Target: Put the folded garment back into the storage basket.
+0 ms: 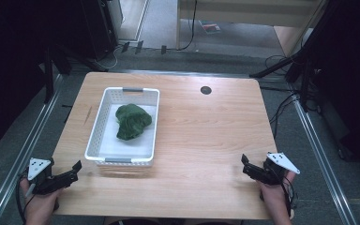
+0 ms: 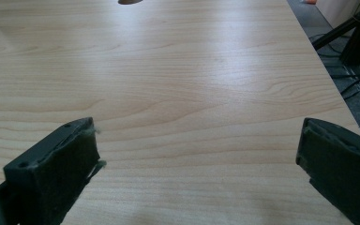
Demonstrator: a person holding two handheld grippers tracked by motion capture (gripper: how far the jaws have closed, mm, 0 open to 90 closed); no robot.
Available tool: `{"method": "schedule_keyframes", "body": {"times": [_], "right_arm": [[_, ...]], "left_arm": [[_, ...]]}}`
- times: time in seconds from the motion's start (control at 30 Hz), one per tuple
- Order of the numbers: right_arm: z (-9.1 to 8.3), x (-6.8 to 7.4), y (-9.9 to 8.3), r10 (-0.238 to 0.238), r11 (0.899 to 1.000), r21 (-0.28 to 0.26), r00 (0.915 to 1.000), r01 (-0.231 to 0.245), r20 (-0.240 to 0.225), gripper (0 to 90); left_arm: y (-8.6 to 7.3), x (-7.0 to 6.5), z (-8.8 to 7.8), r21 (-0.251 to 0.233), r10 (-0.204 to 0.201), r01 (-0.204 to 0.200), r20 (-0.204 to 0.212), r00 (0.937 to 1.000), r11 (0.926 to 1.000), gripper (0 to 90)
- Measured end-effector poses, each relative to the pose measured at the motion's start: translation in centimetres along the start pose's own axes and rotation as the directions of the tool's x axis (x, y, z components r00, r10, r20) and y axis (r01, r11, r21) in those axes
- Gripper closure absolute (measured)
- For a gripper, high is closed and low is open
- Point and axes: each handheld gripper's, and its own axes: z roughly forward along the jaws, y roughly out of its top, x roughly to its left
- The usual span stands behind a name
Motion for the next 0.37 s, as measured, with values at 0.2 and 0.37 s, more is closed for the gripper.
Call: {"method": "schedule_keyframes", "body": {"times": [0.2, 0.37], "right_arm": [[0.04, -0.01, 0.01, -0.003, 1.0, 0.001, 1.0, 0.003, 0.004, 0.0], [0.04, 0.03, 0.01, -0.001, 1.0, 0.002, 1.0, 0.001, 0.006, 0.0]], "left_arm": [[0.06, -0.28, 0.19, 0.019, 0.003, -0.003, -0.021, 0.9998, 0.9998, 0.5], [0.06, -0.17, 0.16, 0.013, -0.009, 0.009, -0.024, 0.9997, 0.9999, 0.5]]}}
